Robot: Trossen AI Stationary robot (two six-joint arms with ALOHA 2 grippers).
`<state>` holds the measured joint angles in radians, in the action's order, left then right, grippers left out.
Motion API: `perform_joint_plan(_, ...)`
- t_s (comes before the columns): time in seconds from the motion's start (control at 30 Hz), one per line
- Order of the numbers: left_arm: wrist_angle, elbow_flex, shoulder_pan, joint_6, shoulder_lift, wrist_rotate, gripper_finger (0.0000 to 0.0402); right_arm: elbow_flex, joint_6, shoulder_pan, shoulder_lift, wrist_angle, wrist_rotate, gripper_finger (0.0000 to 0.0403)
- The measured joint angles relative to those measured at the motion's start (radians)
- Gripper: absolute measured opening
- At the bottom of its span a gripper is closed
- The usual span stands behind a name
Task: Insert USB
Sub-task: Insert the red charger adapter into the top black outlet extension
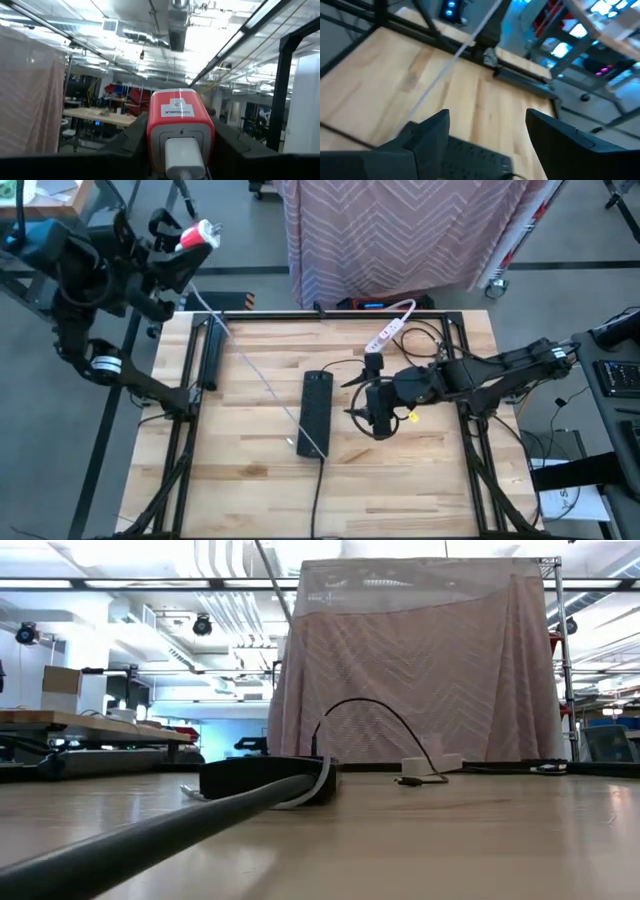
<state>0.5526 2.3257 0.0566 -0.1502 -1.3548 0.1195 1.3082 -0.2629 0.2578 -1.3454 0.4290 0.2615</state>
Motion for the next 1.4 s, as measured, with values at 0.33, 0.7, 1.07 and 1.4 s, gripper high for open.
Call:
perform_joint_plan(0.33,-0.036,0.005,-0.001,-0.019,-0.065,-0.005,0.0127,-0.199,0.167,0.02,-0.141,-0.331,-0.235,0.0229)
perform_joint_plan(0.7,-0.026,0.004,-0.001,-0.032,-0.089,-0.006,0.0127,-0.199,0.355,0.076,-0.429,-0.478,-0.263,0.0218)
perform_joint_plan(1.07,0.001,0.004,-0.001,-0.035,-0.092,-0.006,0.0127,-0.138,0.367,0.093,-0.456,-0.21,-0.262,0.0016)
perform_joint_plan(1.4,0.04,0.004,-0.001,-0.035,-0.089,-0.006,0.0127,-0.033,0.295,0.098,-0.303,0.001,-0.249,0.0002)
